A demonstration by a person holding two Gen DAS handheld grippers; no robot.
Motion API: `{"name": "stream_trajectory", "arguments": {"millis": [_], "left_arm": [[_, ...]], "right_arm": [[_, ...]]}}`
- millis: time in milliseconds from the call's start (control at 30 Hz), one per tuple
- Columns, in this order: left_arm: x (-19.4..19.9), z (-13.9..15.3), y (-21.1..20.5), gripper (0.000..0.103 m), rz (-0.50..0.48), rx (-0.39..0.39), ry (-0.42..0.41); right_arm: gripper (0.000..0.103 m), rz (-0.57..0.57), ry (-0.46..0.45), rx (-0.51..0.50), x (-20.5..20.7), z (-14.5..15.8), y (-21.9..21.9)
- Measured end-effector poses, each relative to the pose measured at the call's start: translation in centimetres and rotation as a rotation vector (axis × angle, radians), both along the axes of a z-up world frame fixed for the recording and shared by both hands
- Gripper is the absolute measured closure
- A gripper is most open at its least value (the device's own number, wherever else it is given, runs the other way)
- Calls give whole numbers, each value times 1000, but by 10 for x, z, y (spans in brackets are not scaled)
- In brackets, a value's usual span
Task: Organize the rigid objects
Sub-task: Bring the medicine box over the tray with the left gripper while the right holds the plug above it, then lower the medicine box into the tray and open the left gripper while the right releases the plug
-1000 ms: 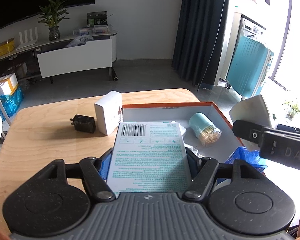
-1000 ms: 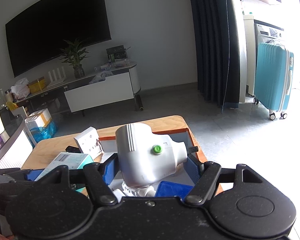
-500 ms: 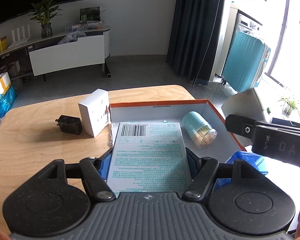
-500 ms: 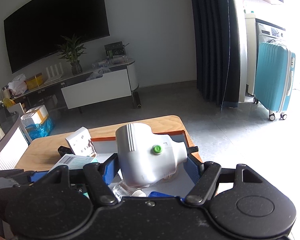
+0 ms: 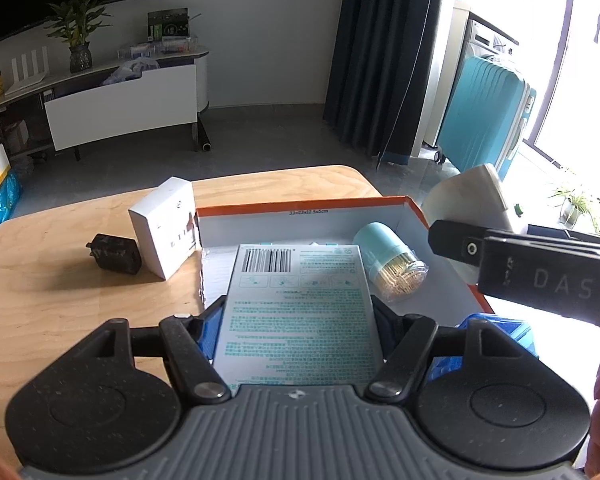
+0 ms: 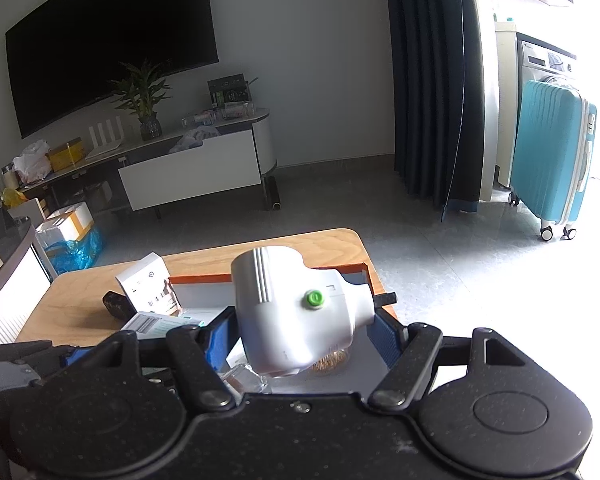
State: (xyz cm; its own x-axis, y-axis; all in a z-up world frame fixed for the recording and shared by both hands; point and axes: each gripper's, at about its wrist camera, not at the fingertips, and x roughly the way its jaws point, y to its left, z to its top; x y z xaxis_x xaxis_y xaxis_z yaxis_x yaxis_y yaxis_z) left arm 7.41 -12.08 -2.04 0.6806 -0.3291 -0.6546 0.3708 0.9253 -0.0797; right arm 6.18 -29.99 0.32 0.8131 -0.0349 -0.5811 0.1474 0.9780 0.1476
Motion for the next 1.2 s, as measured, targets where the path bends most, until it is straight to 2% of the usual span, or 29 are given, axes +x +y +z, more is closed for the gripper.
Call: {"name": "stream_trajectory", "arguments": {"millis": [567, 1200], "left_arm": [[9, -6, -14, 31, -27, -2, 13], [19, -16, -30, 31, -67, -5, 29]], "right_arm": [[19, 49, 41, 3, 29, -8, -3], [18, 120, 139, 31, 74, -17, -12]]}}
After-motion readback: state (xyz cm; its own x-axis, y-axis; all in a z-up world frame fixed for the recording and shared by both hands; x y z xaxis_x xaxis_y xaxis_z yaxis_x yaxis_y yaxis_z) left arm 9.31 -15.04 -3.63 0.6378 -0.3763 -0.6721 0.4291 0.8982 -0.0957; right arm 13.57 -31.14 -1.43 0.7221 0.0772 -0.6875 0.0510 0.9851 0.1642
